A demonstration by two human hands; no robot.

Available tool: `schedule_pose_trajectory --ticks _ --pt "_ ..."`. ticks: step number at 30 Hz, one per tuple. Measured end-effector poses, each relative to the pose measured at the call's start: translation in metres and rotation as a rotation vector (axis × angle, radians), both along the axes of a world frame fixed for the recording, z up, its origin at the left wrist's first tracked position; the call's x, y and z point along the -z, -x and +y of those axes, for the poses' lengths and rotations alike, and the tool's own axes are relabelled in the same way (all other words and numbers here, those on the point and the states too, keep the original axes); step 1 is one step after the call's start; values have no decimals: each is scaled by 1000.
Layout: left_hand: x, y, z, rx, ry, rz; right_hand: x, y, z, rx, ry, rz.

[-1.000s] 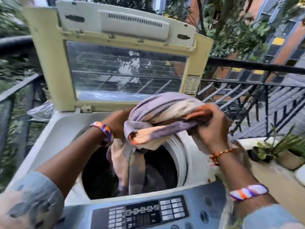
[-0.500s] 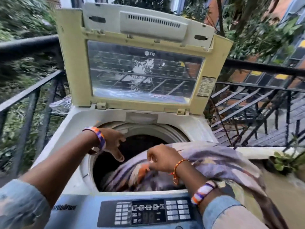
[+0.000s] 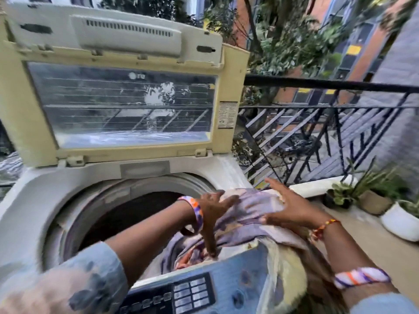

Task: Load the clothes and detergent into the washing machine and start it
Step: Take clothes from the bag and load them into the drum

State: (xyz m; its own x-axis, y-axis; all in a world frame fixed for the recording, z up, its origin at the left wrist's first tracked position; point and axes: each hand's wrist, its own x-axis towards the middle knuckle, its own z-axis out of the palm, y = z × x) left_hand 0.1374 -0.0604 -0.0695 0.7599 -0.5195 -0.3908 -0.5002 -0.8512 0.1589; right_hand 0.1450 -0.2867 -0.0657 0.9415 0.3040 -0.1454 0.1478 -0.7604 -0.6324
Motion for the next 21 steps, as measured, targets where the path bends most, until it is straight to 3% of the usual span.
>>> schedule_pose_trajectory --ticks 5,9,13,16,19,21 --pt "0 -17 -37 51 33 4 41 33 -52 153 -523 230" --pt "17 -31 -49 -107 313 -93 76 47 -72 172 -641 269" --pt "28 -24 -66 -285 341 -254 85 52 -74 135 -630 263" --pt "24 -15 -67 -270 424 -226 95 45 -79 209 -422 127" --pt "1 -3 -50 -233 690 -109 111 44 -79 314 -106 -28" --pt "-20 3 -33 -194 892 -37 104 47 -69 502 -156 -204"
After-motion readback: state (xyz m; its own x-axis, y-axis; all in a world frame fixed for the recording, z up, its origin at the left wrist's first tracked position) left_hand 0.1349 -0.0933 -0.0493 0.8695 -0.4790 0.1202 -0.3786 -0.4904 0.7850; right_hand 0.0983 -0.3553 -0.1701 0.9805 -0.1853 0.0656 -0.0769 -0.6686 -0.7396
